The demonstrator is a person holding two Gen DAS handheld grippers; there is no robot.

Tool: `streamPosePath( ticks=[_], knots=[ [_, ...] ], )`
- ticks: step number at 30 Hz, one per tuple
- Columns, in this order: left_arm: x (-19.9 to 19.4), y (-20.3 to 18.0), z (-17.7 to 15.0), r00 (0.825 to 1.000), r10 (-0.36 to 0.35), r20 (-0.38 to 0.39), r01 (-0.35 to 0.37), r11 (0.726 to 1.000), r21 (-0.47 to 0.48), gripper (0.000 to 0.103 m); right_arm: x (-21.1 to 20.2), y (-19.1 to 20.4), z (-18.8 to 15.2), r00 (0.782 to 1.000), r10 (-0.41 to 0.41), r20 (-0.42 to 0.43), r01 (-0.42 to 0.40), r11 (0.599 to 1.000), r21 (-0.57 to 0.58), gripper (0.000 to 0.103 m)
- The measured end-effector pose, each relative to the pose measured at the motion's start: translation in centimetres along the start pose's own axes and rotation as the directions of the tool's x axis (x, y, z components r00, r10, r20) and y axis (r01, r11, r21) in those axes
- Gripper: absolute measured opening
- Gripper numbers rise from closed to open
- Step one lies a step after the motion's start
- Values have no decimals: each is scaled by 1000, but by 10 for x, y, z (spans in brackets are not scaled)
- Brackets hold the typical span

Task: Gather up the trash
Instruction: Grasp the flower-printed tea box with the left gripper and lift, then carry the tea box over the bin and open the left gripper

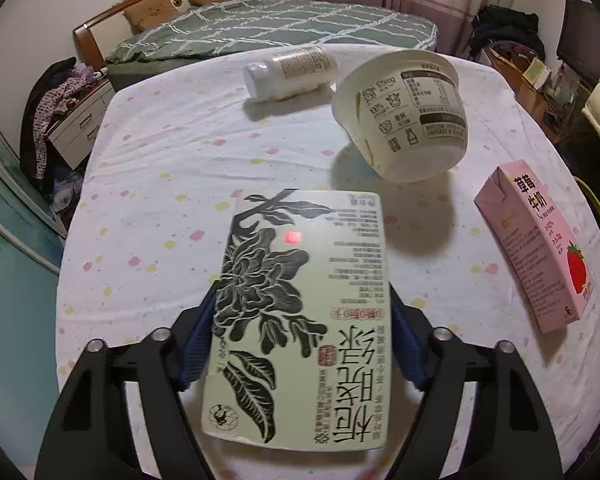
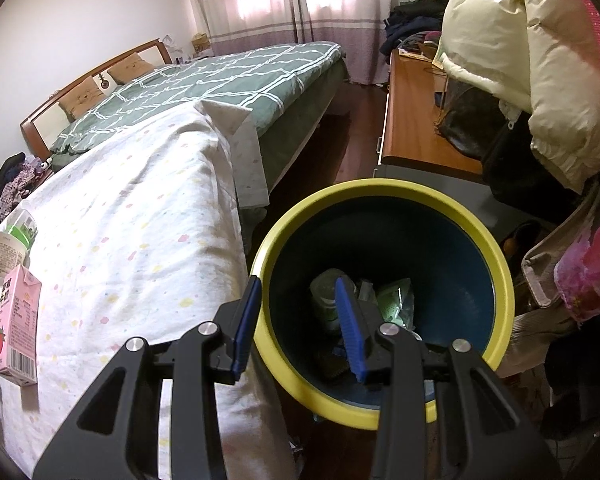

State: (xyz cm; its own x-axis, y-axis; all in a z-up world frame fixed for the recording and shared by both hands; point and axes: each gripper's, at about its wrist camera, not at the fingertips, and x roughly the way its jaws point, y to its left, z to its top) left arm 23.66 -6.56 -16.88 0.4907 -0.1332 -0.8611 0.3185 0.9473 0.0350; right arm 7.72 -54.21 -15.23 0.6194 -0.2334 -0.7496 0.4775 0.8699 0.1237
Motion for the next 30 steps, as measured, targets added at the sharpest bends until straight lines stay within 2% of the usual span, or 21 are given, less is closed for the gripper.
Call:
streamPosePath(
  ticks=[4,9,16,22,30],
  knots=[
    [-3,0,2,1000,-16,8,16,1000,-3,71,-1,0,0,1000,4,4,-4,1000,4,37],
    [-32,-11,0,997,-30,68,29,1000,10,71,-5,-2,-1,1000,3,24,-3,1000,9,37],
    [-85,-59,19,979,-109,175,90,990,109,71,-19,-10,-5,999,21,45,-22,1000,23,37],
    [-105,-136,48,946,-241,216,190,954,231,71,-37,-31,-9,997,18,80,-23,998,58,37],
    [-85,-264,74,918,-371,138,298,878,374,72,-54,-77,-21,995,-10,100,-2,993,117,39]
  ],
)
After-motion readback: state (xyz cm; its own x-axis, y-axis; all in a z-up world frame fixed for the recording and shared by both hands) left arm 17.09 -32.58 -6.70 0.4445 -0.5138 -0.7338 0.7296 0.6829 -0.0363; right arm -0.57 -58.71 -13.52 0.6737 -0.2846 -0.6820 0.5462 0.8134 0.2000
